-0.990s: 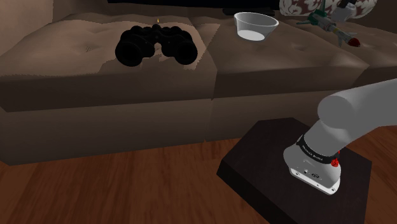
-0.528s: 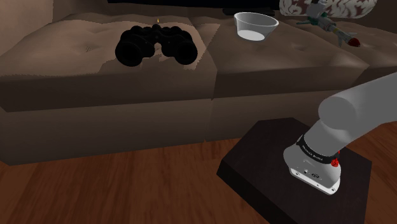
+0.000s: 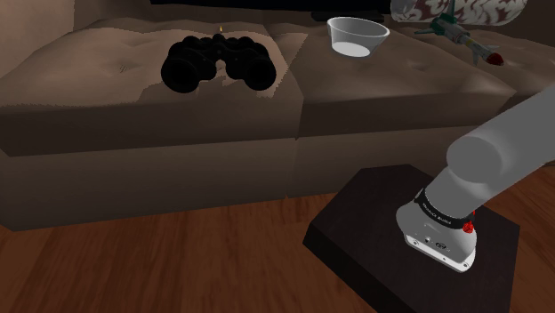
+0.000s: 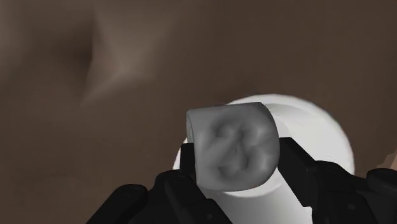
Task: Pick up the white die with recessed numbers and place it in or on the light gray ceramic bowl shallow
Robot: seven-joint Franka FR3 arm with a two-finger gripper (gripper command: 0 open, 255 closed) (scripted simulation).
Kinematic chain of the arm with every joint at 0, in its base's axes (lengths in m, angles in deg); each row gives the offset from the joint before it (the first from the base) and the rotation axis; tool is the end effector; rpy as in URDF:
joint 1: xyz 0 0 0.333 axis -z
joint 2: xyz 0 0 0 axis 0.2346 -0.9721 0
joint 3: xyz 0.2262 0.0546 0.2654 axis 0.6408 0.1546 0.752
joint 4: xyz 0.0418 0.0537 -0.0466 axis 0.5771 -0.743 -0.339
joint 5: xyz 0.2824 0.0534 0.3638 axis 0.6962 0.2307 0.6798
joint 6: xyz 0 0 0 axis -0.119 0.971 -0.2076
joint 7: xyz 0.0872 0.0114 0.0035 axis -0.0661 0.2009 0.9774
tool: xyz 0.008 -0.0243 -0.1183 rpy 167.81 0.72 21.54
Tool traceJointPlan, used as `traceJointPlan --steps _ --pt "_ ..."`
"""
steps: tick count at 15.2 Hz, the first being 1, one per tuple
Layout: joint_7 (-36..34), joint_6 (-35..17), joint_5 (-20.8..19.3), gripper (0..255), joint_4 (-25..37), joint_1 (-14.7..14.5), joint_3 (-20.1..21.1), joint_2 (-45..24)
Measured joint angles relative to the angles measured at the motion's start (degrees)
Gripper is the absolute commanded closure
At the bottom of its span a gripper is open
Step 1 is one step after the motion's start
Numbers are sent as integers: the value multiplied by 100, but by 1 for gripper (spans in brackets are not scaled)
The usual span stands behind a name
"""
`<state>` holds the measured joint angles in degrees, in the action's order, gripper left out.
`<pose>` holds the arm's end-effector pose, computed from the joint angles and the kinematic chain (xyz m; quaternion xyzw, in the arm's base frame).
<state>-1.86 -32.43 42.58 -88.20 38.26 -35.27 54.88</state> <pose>0.4526 -0.2614 0.7232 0.9895 -0.1442 -0.0062 0.0010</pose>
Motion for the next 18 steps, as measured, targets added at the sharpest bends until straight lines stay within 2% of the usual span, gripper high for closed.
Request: traceJointPlan --steps 8,18 --pt "-607 160 115 255 1614 -267 337 -1463" --pt "-662 -661 115 255 587 -292 360 -1257"
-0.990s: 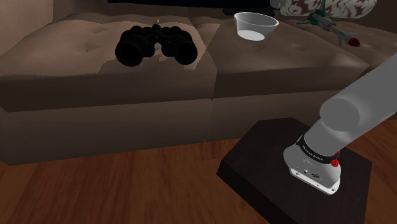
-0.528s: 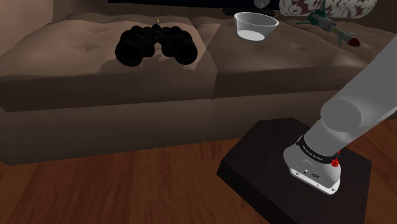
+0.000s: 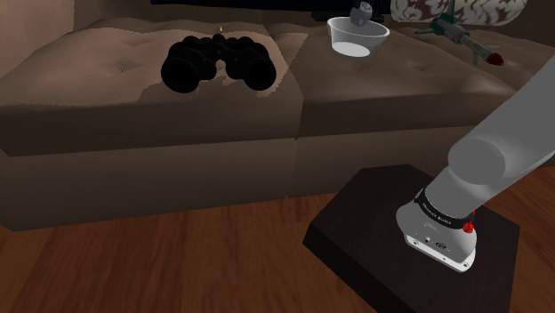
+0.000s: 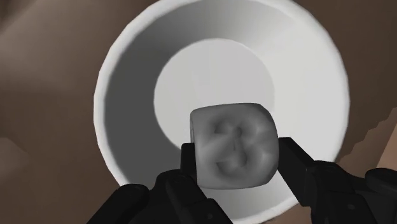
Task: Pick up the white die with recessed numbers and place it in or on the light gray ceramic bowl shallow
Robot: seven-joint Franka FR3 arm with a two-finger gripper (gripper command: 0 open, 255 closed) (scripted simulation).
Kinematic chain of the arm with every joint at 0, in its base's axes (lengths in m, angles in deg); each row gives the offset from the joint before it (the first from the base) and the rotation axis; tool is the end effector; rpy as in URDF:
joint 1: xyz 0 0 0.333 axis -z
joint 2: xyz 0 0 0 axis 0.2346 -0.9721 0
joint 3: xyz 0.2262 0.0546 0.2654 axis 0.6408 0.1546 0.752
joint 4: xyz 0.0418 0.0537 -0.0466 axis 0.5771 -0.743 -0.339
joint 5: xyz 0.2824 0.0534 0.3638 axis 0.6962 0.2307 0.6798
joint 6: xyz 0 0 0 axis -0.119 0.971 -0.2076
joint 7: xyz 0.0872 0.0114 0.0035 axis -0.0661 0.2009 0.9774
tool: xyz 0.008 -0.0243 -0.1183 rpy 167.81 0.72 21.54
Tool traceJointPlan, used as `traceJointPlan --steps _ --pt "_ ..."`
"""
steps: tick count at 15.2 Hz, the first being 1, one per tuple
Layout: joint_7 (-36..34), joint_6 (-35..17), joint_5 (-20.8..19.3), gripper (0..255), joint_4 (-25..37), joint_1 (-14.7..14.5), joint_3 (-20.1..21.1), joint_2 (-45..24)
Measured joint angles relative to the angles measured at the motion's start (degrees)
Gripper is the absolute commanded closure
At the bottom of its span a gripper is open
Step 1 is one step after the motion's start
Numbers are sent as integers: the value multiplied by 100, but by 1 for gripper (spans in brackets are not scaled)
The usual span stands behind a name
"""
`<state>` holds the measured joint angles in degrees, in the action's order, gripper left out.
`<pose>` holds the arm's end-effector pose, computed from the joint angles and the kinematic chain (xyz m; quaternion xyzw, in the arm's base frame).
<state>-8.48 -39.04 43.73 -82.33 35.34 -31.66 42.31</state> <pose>0.5686 -0.2360 0.6633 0.9895 -0.1443 -0.0062 0.0005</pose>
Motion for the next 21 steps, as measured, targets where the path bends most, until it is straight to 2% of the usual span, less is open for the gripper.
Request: traceJointPlan --steps 5,11,12,18,21 --pt "-9 -405 -1 255 -516 -3 3 112" --pt "2 -457 -2 255 -584 2 -2 130" --pt "2 -458 -2 0 -585 2 -2 130" --pt "2 -459 -2 0 -585 2 -2 130" --pt "-5 -23 -1 0 7 -1 1 -21"
